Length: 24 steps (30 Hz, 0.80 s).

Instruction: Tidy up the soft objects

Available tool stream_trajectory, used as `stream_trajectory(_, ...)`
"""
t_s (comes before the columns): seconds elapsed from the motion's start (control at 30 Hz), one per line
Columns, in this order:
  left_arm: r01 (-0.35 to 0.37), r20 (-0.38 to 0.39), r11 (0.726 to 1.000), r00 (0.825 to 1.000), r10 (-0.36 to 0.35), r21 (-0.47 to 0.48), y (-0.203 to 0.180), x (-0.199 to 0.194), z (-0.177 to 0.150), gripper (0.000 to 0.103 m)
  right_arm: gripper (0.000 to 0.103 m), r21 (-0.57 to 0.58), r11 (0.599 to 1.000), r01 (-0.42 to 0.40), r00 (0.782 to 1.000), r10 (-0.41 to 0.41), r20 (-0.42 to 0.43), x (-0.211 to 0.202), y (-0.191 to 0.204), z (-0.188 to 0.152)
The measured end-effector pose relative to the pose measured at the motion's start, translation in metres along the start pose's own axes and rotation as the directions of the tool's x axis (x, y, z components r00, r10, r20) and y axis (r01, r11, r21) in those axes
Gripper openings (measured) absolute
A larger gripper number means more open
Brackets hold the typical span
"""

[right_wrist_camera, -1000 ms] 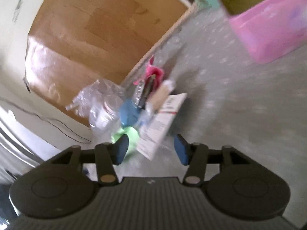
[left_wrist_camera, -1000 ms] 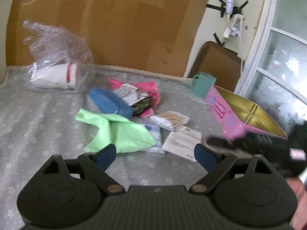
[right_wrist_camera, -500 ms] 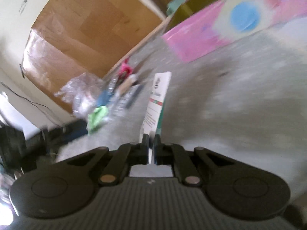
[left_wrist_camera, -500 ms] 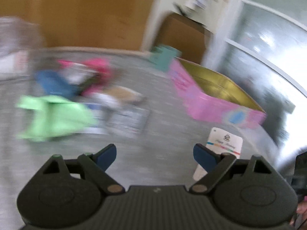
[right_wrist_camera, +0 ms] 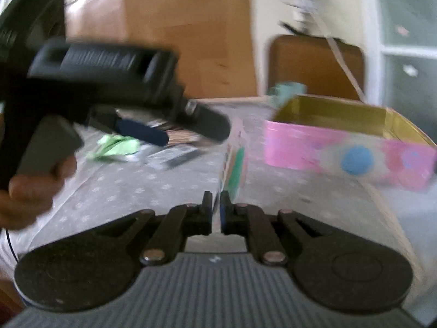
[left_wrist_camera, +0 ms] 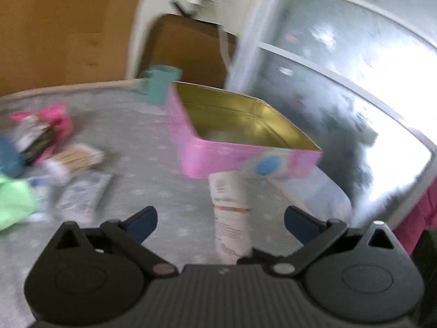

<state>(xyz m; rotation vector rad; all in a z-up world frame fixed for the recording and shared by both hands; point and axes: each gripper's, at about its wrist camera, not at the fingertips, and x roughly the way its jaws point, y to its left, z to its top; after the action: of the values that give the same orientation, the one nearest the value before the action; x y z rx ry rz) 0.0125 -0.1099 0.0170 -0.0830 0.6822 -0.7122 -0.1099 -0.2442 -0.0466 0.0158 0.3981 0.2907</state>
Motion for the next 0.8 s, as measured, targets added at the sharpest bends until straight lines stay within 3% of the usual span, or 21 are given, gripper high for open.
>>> stream_trajectory(0.1,-0.071,0.0,0.995,0.997,0.071,-0.073,0.025,-0.018,-0.007,0.102,0.043,0.007,0.994,-0.109,0.994,0.109,-0.014,0.008,0.008,-0.006)
stream_trajectory(0.23,-0.155,-0.042,0.976,0.988,0.15,-0.15,0.058,-0.028,-0.022,0.095,0.053,0.069,0.986,-0.149,0.989,0.148,0.022,0.001,-0.004,-0.01)
stream_trajectory(0.33,-0.144,-0.075,0.964,0.989,0.131,-0.223,0.078,-0.025,-0.024,0.091,0.069,0.135,0.986,-0.099,0.995,0.098,0.015,-0.002,-0.015,-0.016)
stream_trajectory(0.5,-0.07,-0.098,0.967,0.994,0.047,-0.244,0.077,0.005,-0.016,0.082,0.069,0.152,0.986,-0.063,0.996,0.072,-0.055,0.028,-0.026,-0.008)
stream_trajectory(0.6,-0.022,-0.123,0.96,0.992,-0.013,-0.28,0.075,0.029,-0.017,0.082,0.07,0.11,0.993,-0.039,0.996,0.047,-0.073,0.049,-0.022,-0.012)
stream_trajectory(0.67,-0.021,-0.126,0.955,0.992,-0.017,-0.296,0.074,0.043,-0.021,0.088,0.071,0.08,0.996,-0.034,0.995,0.041,-0.086,0.061,-0.016,-0.02)
stream_trajectory(0.77,0.013,-0.1,0.959,0.994,-0.043,-0.283,0.068,0.049,-0.025,0.085,0.061,-0.007,1.0,-0.001,0.998,0.0,-0.058,0.061,0.004,-0.026)
stream_trajectory(0.8,0.02,-0.092,0.958,0.995,-0.049,-0.286,0.065,0.049,-0.027,0.071,0.057,-0.008,1.0,0.014,0.999,-0.015,-0.051,0.059,0.008,-0.026)
